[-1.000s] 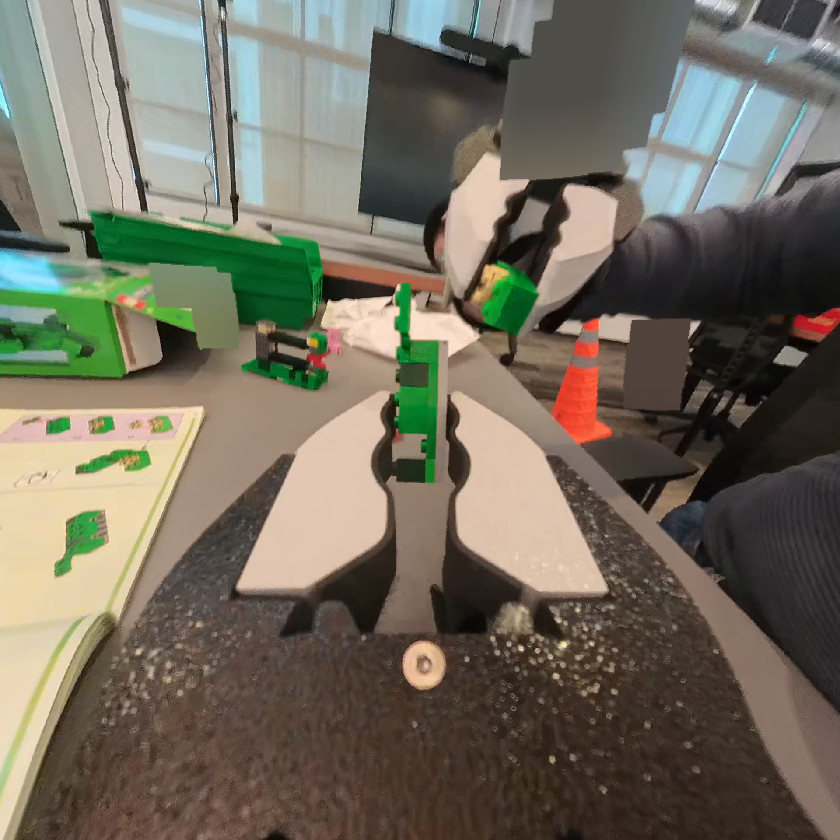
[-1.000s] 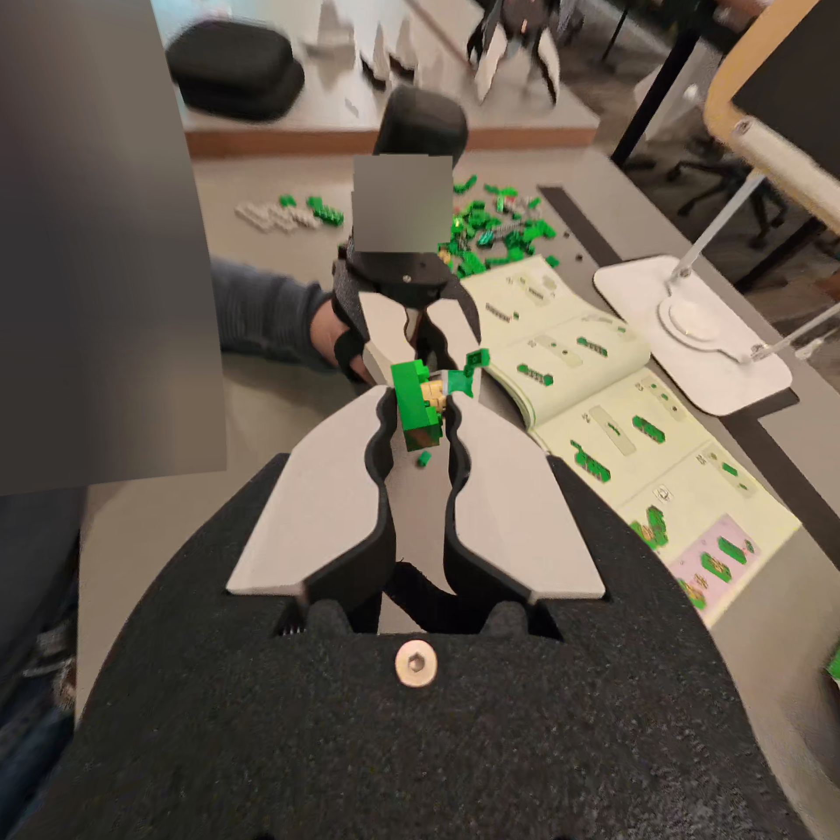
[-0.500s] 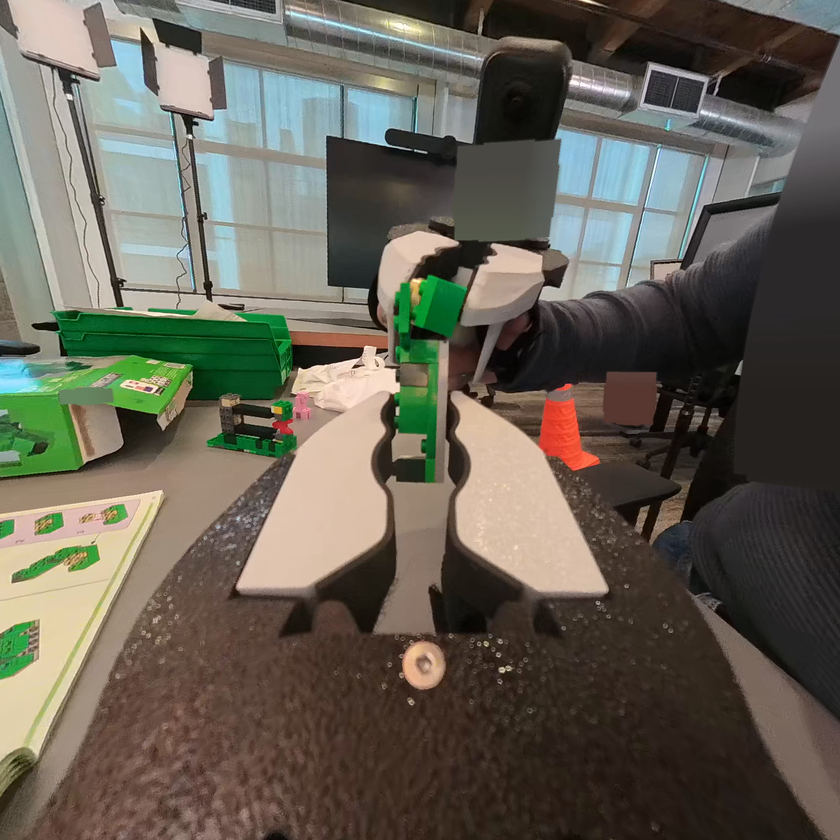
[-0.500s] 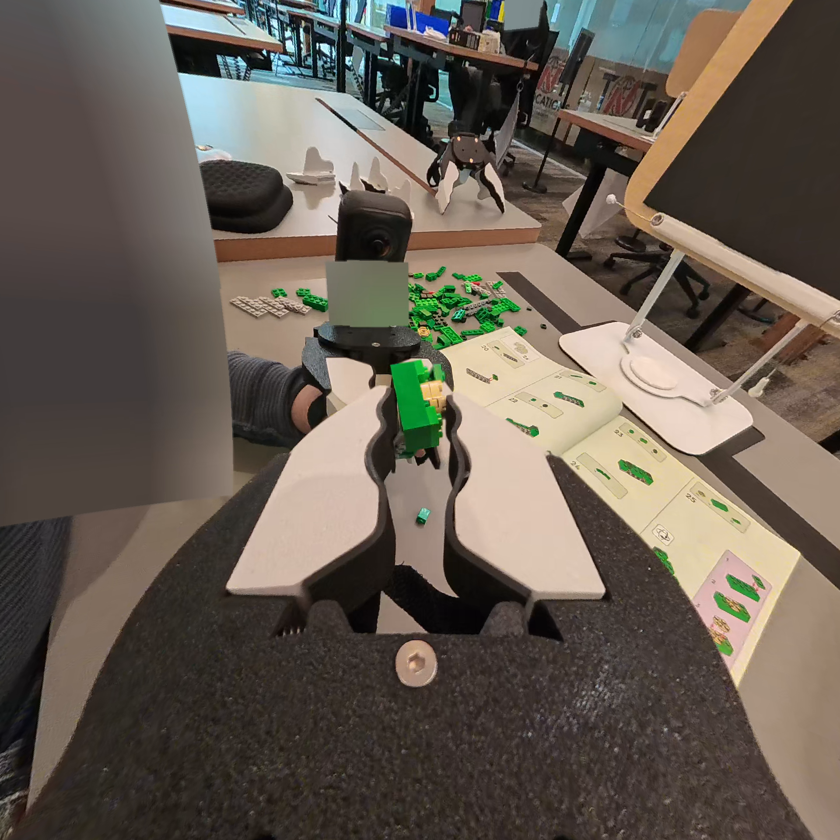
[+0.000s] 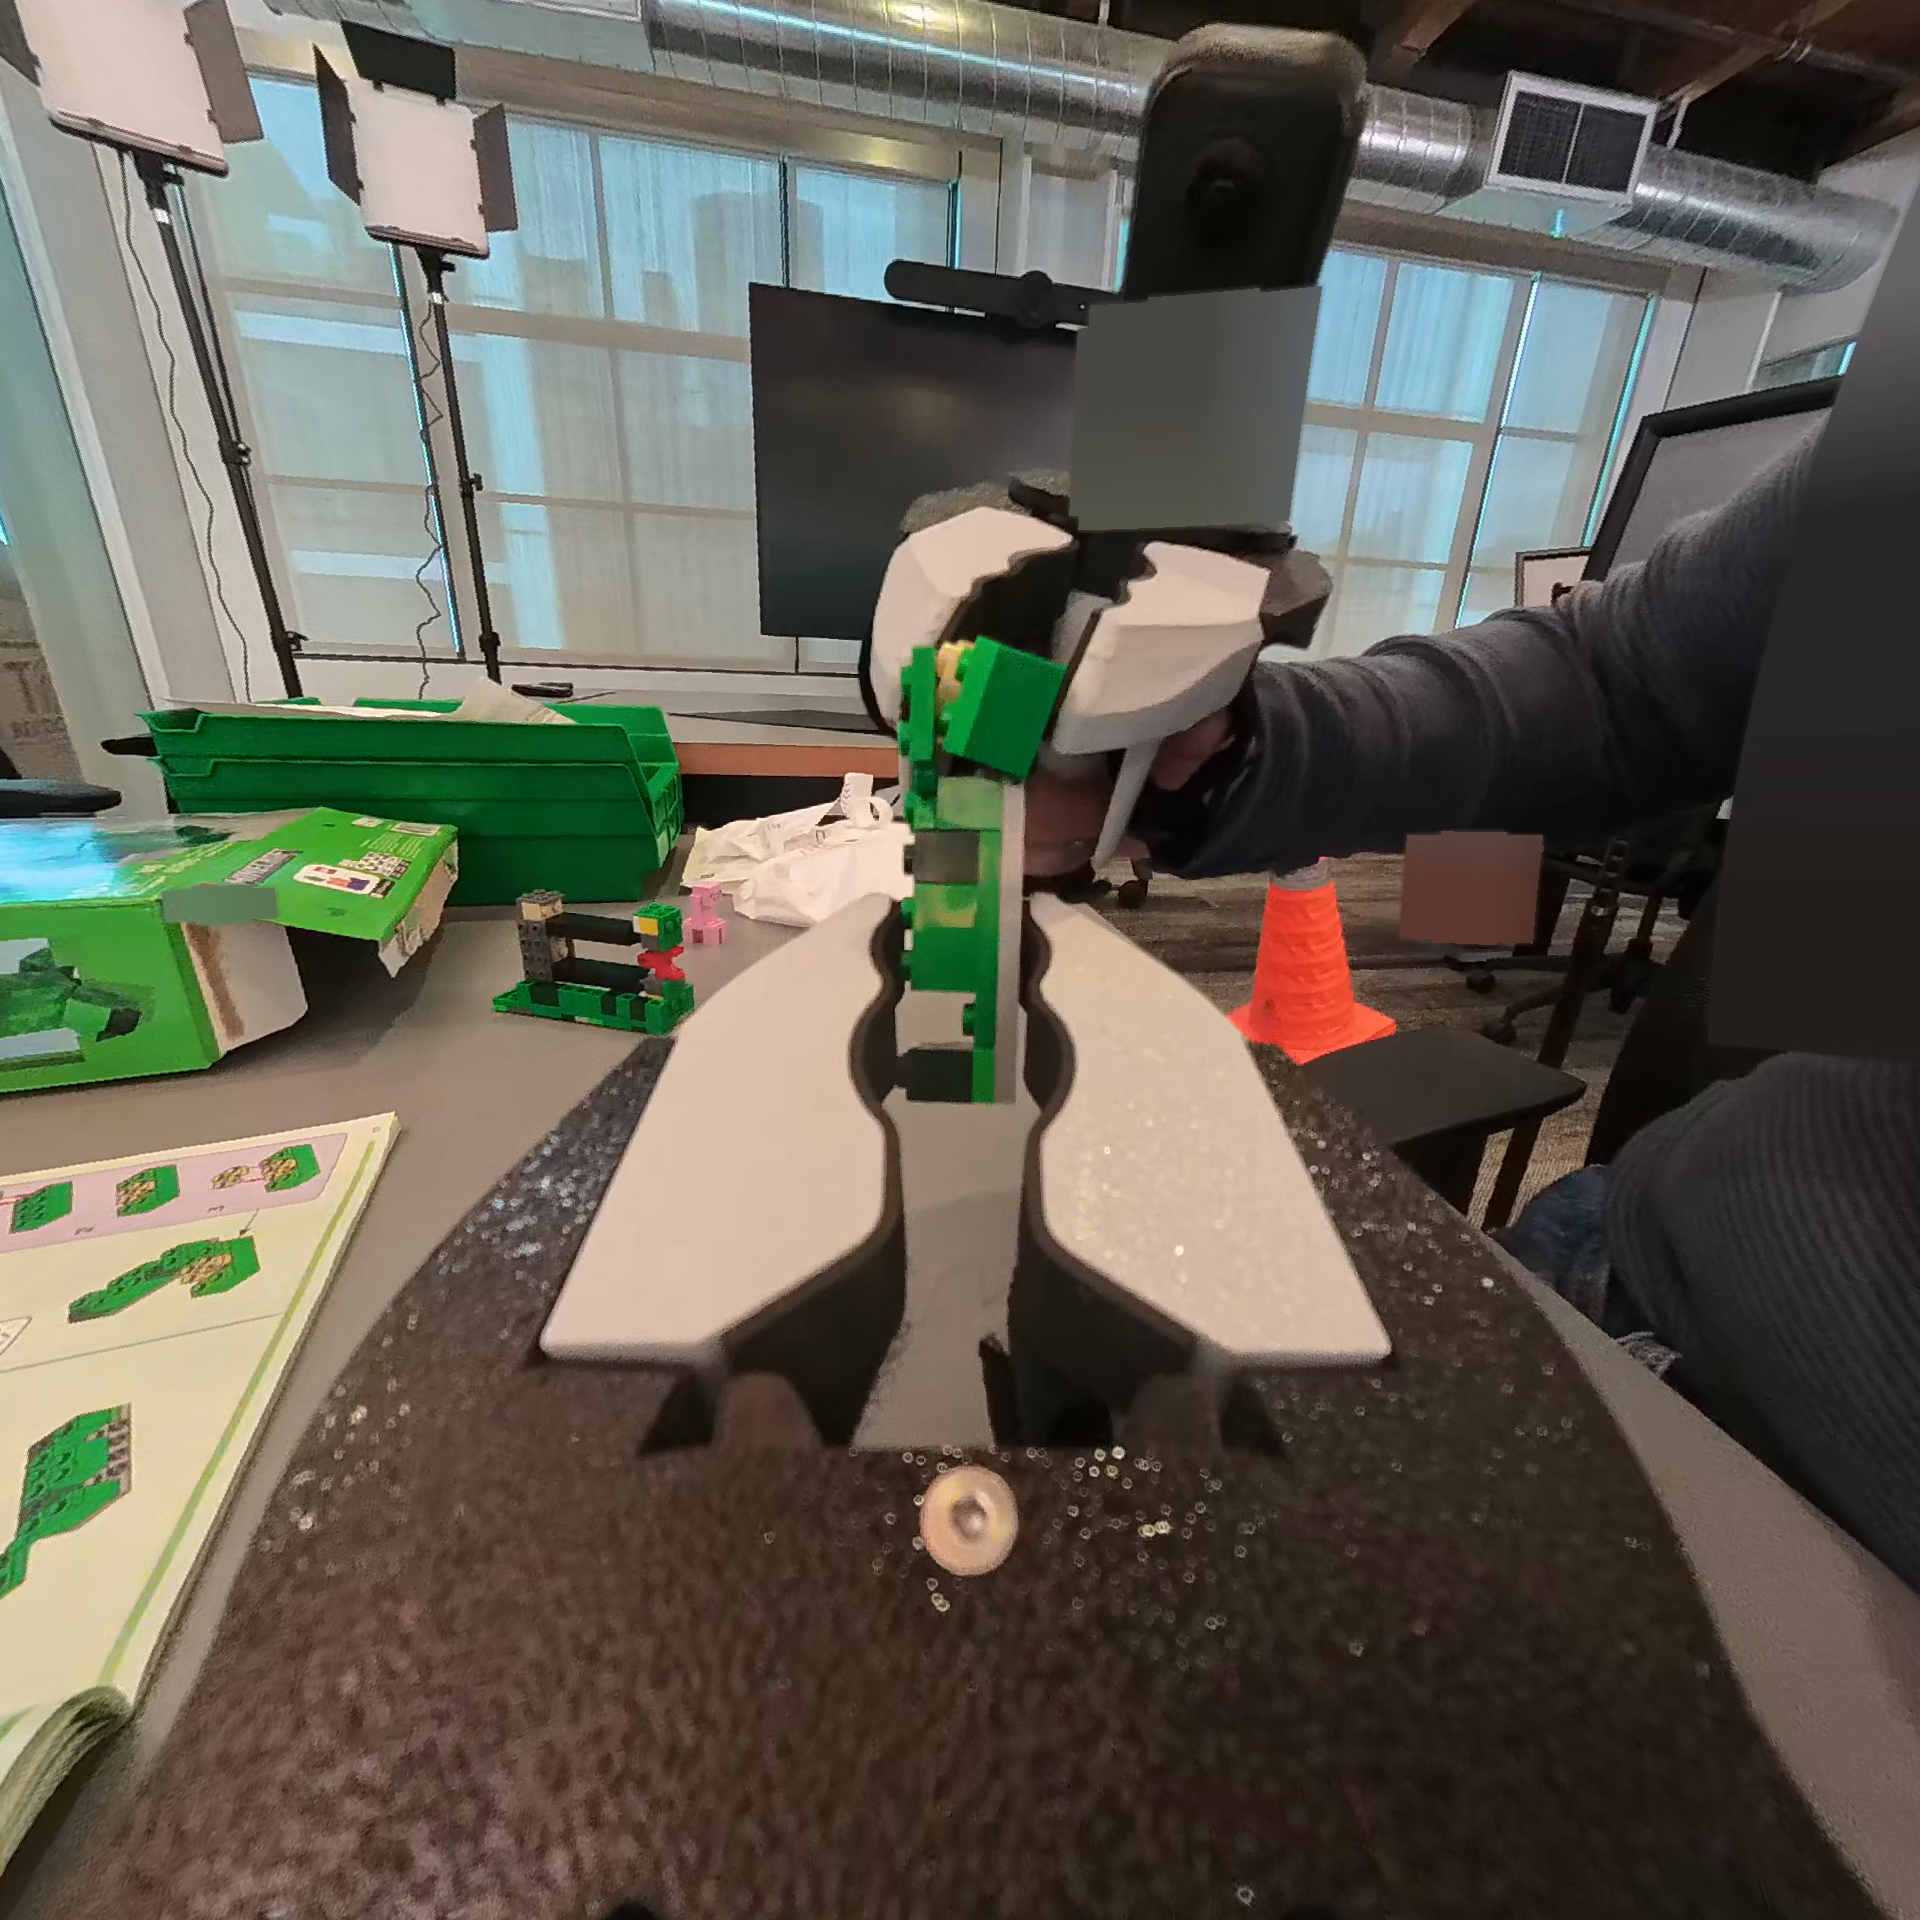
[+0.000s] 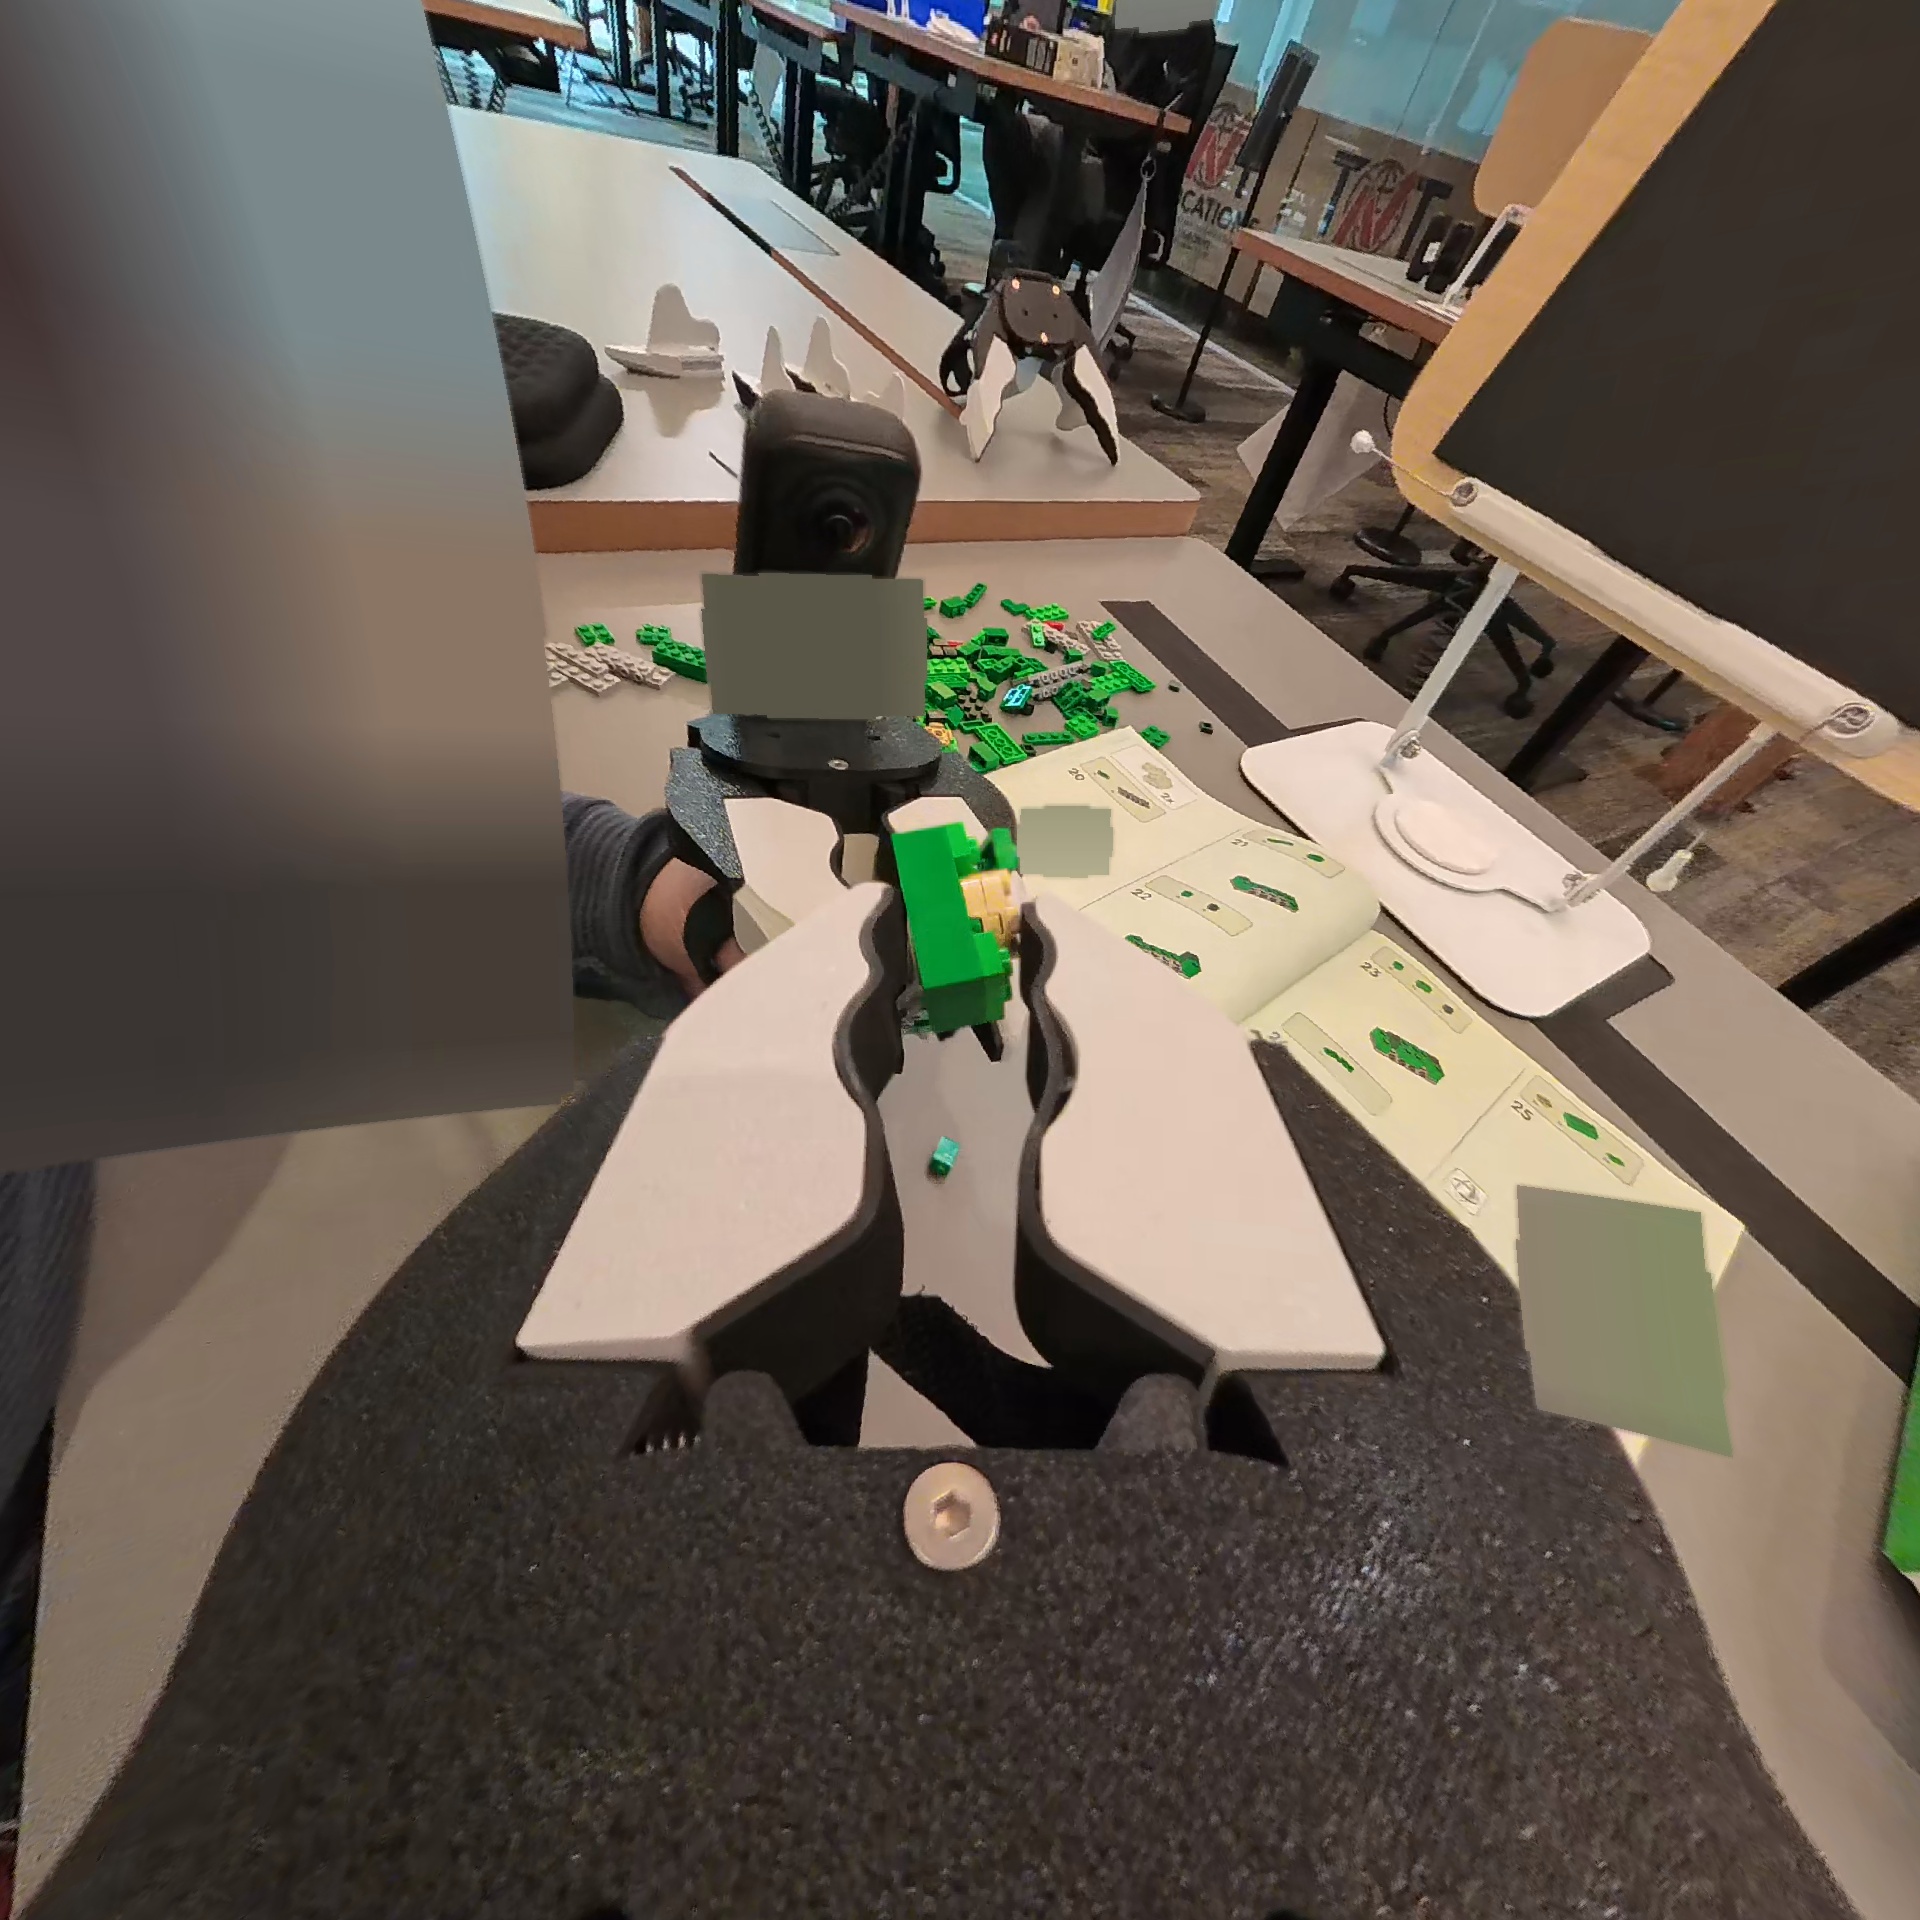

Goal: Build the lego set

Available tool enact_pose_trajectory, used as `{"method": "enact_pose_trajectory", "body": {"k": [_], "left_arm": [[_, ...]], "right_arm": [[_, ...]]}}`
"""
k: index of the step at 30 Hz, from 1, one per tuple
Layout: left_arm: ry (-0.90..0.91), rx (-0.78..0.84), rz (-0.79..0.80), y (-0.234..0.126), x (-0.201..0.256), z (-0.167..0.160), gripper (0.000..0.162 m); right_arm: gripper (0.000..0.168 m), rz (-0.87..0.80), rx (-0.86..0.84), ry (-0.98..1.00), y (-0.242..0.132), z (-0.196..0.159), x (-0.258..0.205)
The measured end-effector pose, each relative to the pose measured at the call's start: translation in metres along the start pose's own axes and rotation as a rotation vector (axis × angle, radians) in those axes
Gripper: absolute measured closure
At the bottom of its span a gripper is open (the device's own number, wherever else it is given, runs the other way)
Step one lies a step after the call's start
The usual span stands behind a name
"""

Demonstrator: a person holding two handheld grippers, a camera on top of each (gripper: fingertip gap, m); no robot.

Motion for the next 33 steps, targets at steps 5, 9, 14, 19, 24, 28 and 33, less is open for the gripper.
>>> {"method": "enact_pose_trajectory", "body": {"k": [5, 9, 14, 19, 24, 28, 33], "left_arm": [[0.011, -0.005, -0.003, -0.001, 0.000, 0.000, 0.143], [0.011, -0.021, -0.006, 0.000, 0.001, -0.001, 0.143], [0.043, -0.083, 0.010, 0.002, 0.001, -0.006, 0.143], [0.085, -0.150, 0.012, 0.003, 0.002, -0.011, 0.143], [0.132, -0.222, -0.008, 0.004, 0.004, -0.017, 0.143], [0.183, -0.304, -0.040, 0.006, 0.009, -0.025, 0.143], [0.208, -0.345, -0.070, 0.008, 0.013, -0.030, 0.143]], "right_arm": [[0.146, -0.047, -0.022, -0.019, -0.002, -0.002, 0.003], [0.144, -0.049, -0.026, -0.011, -0.003, -0.003, 0.002], [0.139, -0.087, -0.065, -0.052, -0.003, -0.006, 0.002], [0.134, -0.130, -0.120, -0.142, -0.005, -0.009, 0.000], [0.141, -0.110, -0.201, -0.276, -0.006, -0.014, -0.008], [0.141, -0.057, -0.283, -0.335, -0.007, -0.020, -0.013], [0.145, 0.000, -0.378, -0.327, -0.009, -0.028, -0.016]]}}
Point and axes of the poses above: each gripper's, where its closed fingertips meet, y out along the fingers, z out of its top, x = y × z across the jaws, the point moved 5 cm from there along -y, back along the fingers, and after that the axes turned 6 degrees about y, right-handed, at the moved point
